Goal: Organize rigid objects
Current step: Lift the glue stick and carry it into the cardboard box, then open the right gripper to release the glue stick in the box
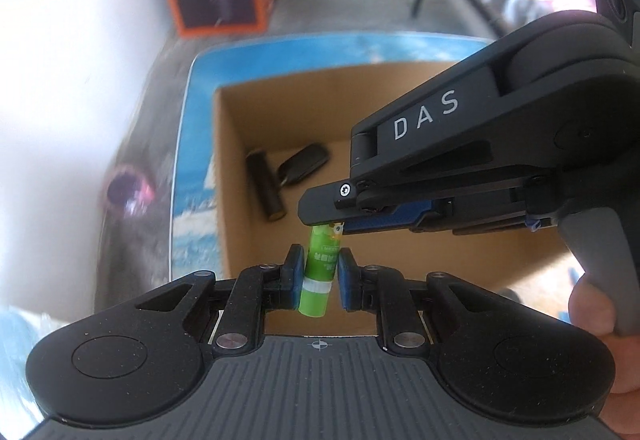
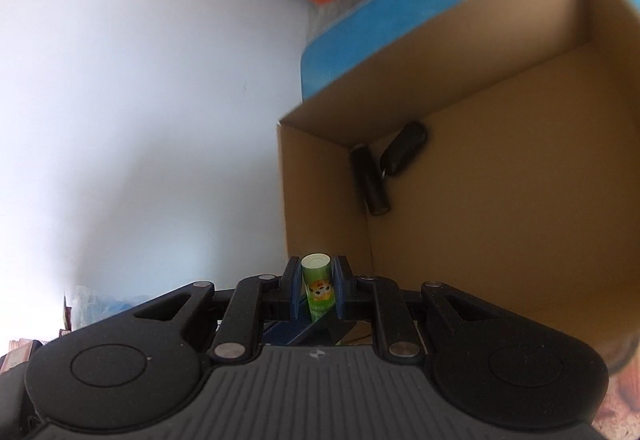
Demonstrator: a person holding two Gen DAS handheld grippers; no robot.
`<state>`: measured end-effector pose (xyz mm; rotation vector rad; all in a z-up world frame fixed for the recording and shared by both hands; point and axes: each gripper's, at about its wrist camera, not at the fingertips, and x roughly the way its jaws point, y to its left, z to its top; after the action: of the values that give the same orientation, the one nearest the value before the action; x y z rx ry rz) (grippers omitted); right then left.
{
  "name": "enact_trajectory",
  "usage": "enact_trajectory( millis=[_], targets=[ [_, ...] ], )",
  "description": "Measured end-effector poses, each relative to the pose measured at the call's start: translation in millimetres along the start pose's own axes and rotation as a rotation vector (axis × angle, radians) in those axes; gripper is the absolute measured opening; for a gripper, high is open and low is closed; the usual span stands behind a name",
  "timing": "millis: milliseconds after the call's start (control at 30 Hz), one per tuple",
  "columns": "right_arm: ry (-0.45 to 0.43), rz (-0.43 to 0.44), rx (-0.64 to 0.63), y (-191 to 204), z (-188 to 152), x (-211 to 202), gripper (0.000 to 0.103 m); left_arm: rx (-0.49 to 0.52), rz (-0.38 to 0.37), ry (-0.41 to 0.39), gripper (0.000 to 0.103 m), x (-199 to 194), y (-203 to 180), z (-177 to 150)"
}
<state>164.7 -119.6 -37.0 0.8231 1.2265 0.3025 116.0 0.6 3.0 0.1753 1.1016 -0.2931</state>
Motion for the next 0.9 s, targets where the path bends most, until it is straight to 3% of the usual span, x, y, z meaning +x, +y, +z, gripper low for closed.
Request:
enact_trajectory(
  millis=[400, 567, 767, 867, 900],
  targets=[
    [0.207, -0.002, 0.053, -31, 29, 77, 0.018, -0.074, 0.085, 0.1, 0.018, 42, 13, 16],
    [0.241, 0.016, 0.081, -42, 31, 97, 0.019, -0.082, 0.103, 0.099, 0.019, 41, 16, 13],
    [0.216, 0.011, 0.077, -41, 30, 93, 0.022, -0.088, 0.095, 0.069, 0.025, 24, 14, 9],
    [0.192, 0.019, 0.062, -39, 28, 89, 0.032, -0.087, 0.08, 0.043, 0.03, 17, 16, 6],
    [0.185, 0.007, 0.052, -38, 27, 89, 0.045, -0.085, 0.079, 0.036, 0.033, 15, 16, 6]
  ],
)
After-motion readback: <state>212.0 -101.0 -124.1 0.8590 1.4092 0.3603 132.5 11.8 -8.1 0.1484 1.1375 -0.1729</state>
